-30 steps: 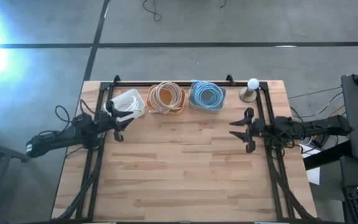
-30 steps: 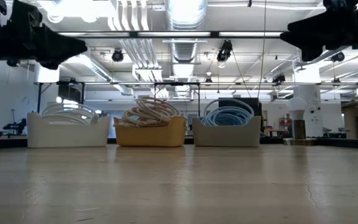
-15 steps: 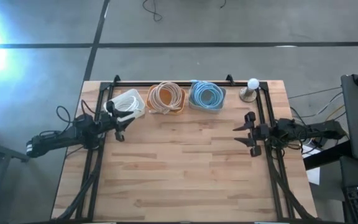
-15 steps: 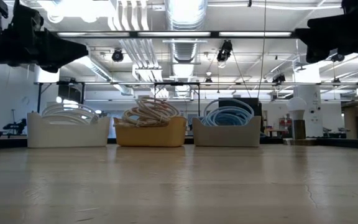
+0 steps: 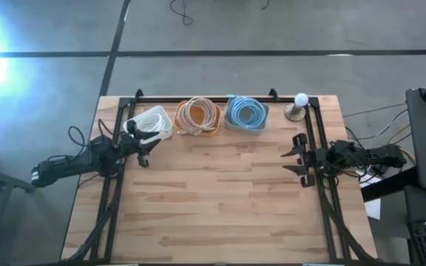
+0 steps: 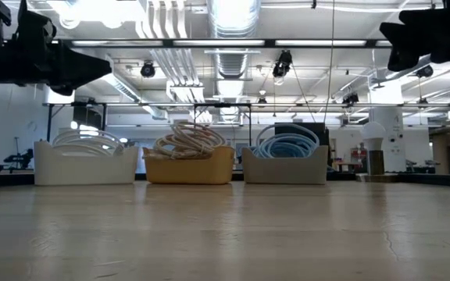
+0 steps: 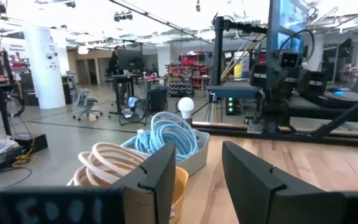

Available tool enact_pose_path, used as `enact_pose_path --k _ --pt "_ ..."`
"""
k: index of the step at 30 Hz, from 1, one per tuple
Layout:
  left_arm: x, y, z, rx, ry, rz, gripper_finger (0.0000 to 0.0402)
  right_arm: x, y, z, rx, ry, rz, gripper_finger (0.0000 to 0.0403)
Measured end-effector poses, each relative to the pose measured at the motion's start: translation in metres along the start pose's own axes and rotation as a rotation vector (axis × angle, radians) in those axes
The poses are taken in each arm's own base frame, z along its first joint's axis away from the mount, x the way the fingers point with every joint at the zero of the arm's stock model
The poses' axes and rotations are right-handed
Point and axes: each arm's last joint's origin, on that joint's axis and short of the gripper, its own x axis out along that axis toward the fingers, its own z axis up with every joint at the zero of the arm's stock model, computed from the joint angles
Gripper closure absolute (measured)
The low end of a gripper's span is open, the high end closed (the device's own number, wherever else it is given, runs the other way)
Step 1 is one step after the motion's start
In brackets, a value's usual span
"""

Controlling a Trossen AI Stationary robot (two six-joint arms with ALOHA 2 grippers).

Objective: Pick & Place USB Port
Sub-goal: Return to Home Position

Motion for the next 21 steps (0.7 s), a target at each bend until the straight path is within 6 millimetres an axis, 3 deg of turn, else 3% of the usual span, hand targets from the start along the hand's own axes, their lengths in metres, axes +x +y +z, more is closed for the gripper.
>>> enact_pose_path --k 9,21 --pt "0.000 0.000 -0.002 0.009 0.021 0.017 0.0264 0.001 -0.005 -0.005 0.001 0.069 -0.182 0.0236" --pt "0.000 -0.001 -0.011 -0.026 0.111 -0.014 0.0264 0.001 -0.004 -0.017 0.043 0.187 -0.197 0.0236"
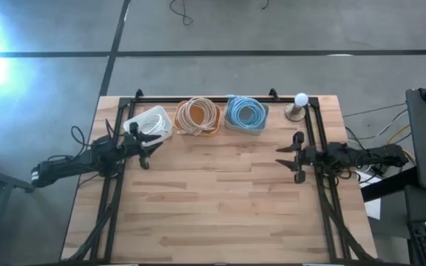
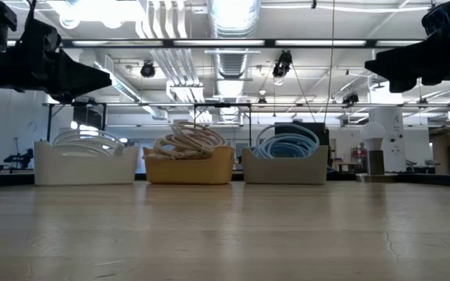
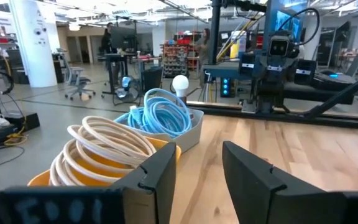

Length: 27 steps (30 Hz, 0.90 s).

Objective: Pick & Place USB Port
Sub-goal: Return to Home Position

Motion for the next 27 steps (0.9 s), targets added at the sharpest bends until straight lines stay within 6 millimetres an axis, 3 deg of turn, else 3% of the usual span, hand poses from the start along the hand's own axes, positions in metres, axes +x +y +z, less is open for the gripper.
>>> enact_pose_path --k 27 --pt "0.0020 -0.0003 -0.0033 -0.054 0.035 0.000 0.0264 -0.0001 0.0003 -0.0044 -0.059 0.044 0.005 0.0236"
